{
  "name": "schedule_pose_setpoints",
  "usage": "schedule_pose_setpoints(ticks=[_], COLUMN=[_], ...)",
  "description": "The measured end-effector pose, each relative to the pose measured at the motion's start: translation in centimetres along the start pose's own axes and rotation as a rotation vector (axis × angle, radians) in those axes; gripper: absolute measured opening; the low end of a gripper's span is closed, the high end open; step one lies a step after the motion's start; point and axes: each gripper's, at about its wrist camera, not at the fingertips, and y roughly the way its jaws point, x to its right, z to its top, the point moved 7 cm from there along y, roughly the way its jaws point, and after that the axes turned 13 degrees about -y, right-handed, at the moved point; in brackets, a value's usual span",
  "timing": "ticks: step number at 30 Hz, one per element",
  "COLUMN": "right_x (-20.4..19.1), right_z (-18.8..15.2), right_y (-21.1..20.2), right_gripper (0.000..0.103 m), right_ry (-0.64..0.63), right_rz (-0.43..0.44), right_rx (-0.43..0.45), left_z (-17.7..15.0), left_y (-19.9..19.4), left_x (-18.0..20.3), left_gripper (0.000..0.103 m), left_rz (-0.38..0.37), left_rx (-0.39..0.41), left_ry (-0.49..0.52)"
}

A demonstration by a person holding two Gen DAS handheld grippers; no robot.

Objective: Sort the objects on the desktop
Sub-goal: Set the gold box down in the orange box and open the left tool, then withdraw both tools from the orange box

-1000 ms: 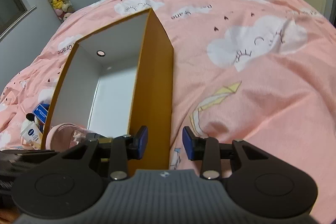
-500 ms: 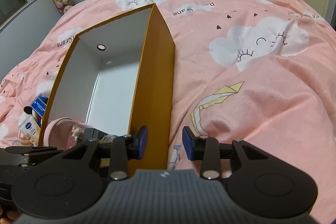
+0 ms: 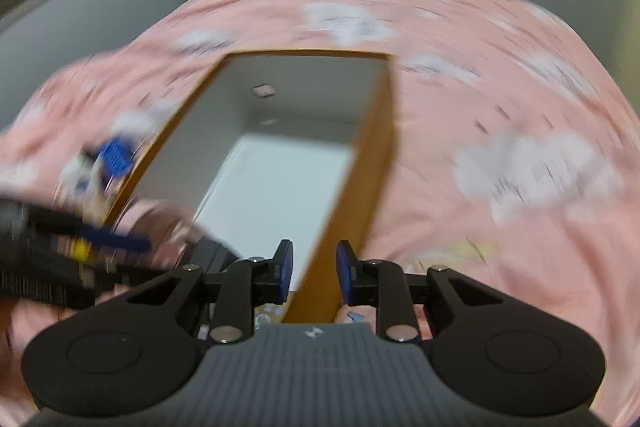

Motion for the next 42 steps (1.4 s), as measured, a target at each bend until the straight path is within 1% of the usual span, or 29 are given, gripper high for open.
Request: schedule_pose_setpoints(ticks=[3,5,7,11,13,15,16,17,20,22,24,27,30,31,32,33,35,36,38,39,41,42], right_x=[-1.4,-2.3,-3.2,-5.1,-5.5,-5.7,-5.6,-5.6,-5.9,-5.9,-6.0,-6.2,-6.5,-6.6,-6.7,-6.7,-6.5,-6.3,-5.7,-5.2,-4.2,-3.6], right_z=[1.0,1.5,1.7,1.5,1.3,0.8,0.7,0.7,0.4,0.2,0.1,0.1,-0.2,-0.4,-0.5,-0.5,-0.2,0.2,1.3,1.8,2.3,2.2], right_y=[0.7,1.5,2.6,5.0,6.6,8.1,8.9,9.4,10.3,10.7,10.8,10.8,10.4,10.2,10.0,9.8,8.6,7.6,5.8,4.7,2.6,1.5], right_gripper=[0.026,0.025,0.023,0.022,0.022,0.020,0.021,0.021,0.022,0.022,0.026,0.032,0.031,0.029,0.026,0.026,0.028,0.028,0.029,0.029,0.035,0.036], right_ry=[-0.163,-0.240,-0.320,-0.505,-0.559,-0.589,-0.600,-0.610,-0.573,-0.580,-0.596,-0.579,-0.534,-0.513,-0.508,-0.518,-0.536,-0.517,-0.440,-0.405,-0.343,-0.314], right_rz=[0.040,0.076,0.120,0.168,0.211,0.240,0.234,0.239,0.307,0.315,0.315,0.338,0.398,0.417,0.412,0.389,0.321,0.300,0.264,0.236,0.162,0.101], right_rx=[-0.060,-0.104,-0.161,-0.281,-0.360,-0.439,-0.468,-0.488,-0.547,-0.574,-0.579,-0.593,-0.607,-0.614,-0.609,-0.596,-0.532,-0.485,-0.388,-0.334,-0.234,-0.188], left_z=[0.3,0.3,0.2,0.0,0.1,0.0,-0.1,-0.1,-0.5,-0.7,-0.8,-1.0,-1.5,-1.6,-1.8,-1.9,-2.1,-2.1,-2.1,-2.1,-2.2,-2.3], left_y=[-1.3,-1.8,-2.3,-3.1,-3.7,-4.2,-4.5,-4.7,-5.3,-5.6,-5.5,-5.2,-4.9,-4.7,-4.6,-4.5,-4.5,-4.6,-4.6,-4.4,-4.0,-3.8], left_x=[-1.5,-2.2,-2.8,-3.5,-4.0,-4.7,-5.1,-5.4,-6.5,-7.1,-7.9,-8.8,-9.1,-9.2,-9.3,-9.5,-9.6,-9.7,-9.7,-9.8,-9.9,-10.0], left_gripper=[0.060,0.059,0.059,0.059,0.059,0.059,0.059,0.059,0.059,0.059,0.059,0.059,0.059,0.059,0.059,0.059,0.059,0.059,0.058,0.056,0.053,0.051], left_rz=[0.033,0.044,0.053,0.074,0.084,0.091,0.094,0.095,0.088,0.084,0.081,0.066,0.048,0.048,0.049,0.049,0.054,0.060,0.069,0.069,0.078,0.091], left_rx=[0.029,0.042,0.054,0.076,0.087,0.097,0.103,0.109,0.115,0.116,0.112,0.098,0.092,0.092,0.092,0.094,0.110,0.123,0.138,0.139,0.134,0.132], left_ry=[-0.011,-0.027,-0.039,-0.042,-0.044,-0.055,-0.063,-0.072,-0.101,-0.120,-0.144,-0.182,-0.202,-0.212,-0.221,-0.230,-0.238,-0.236,-0.239,-0.243,-0.262,-0.269])
